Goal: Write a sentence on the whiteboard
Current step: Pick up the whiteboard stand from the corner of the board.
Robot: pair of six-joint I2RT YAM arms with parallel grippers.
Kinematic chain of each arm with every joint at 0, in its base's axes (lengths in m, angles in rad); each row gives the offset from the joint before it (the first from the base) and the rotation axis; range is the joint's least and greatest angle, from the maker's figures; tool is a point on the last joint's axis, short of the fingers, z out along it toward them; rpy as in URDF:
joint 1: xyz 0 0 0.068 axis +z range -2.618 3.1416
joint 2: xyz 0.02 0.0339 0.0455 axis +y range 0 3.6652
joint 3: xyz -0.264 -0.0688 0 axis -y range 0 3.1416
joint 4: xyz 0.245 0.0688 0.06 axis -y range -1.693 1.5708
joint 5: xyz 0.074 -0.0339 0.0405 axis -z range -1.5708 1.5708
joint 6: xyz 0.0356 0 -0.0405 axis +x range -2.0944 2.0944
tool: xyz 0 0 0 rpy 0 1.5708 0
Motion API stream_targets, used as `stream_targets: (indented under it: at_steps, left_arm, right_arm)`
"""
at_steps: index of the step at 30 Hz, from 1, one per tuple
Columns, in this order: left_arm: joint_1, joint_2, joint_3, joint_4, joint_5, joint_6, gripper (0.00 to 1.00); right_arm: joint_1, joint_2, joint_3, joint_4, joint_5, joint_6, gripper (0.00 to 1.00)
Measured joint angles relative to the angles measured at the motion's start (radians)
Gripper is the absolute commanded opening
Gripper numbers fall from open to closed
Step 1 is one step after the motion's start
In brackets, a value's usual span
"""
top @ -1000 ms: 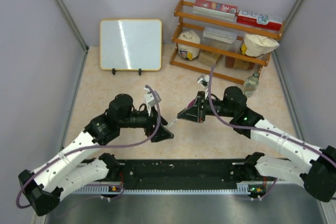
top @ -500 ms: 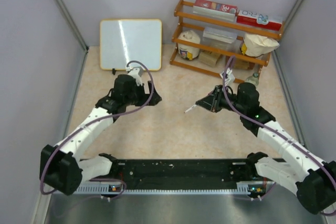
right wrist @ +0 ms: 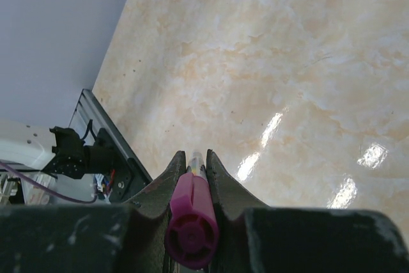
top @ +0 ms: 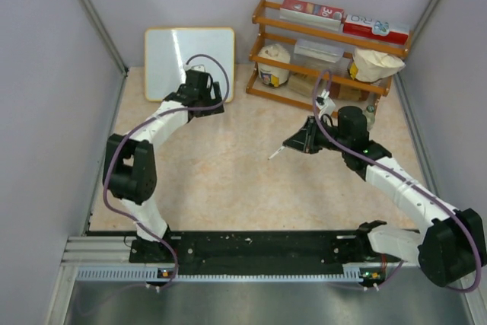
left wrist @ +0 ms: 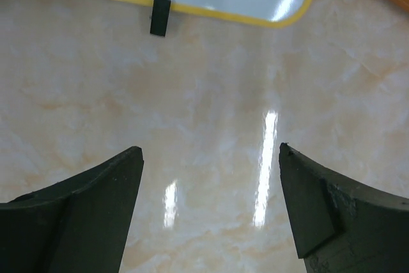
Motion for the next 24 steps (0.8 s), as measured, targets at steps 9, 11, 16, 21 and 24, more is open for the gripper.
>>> stream_targets:
  at_steps: [9, 11, 16, 21, 24]
  left_arm:
    - [0.011, 0.271, 0.252, -0.029, -0.093, 0.073, 0.80]
    - [0.016, 0.310, 0.272, -0.029, -0.102, 0.095, 0.78]
    - [0.042, 0.381, 0.308, -0.034, -0.095, 0.128, 0.72]
    - [0.085, 0.419, 0.344, -0.036, -0.046, 0.133, 0.70]
    - [0.100, 0.444, 0.397, -0.052, -0.031, 0.136, 0.68]
  right_arm:
    - [-0.023, 0.037, 0.025, -0.002, -0.027, 0.000, 0.00]
    - [-0.029, 0.038, 0.025, -0.003, -0.034, 0.000, 0.00]
    - [-0.044, 0.043, 0.025, -0.007, -0.042, -0.001, 0.00]
    - [-0.055, 0.049, 0.025, -0.010, -0.049, -0.002, 0.00]
    - [-0.056, 0.058, 0.025, -0.014, -0.053, -0.004, 0.00]
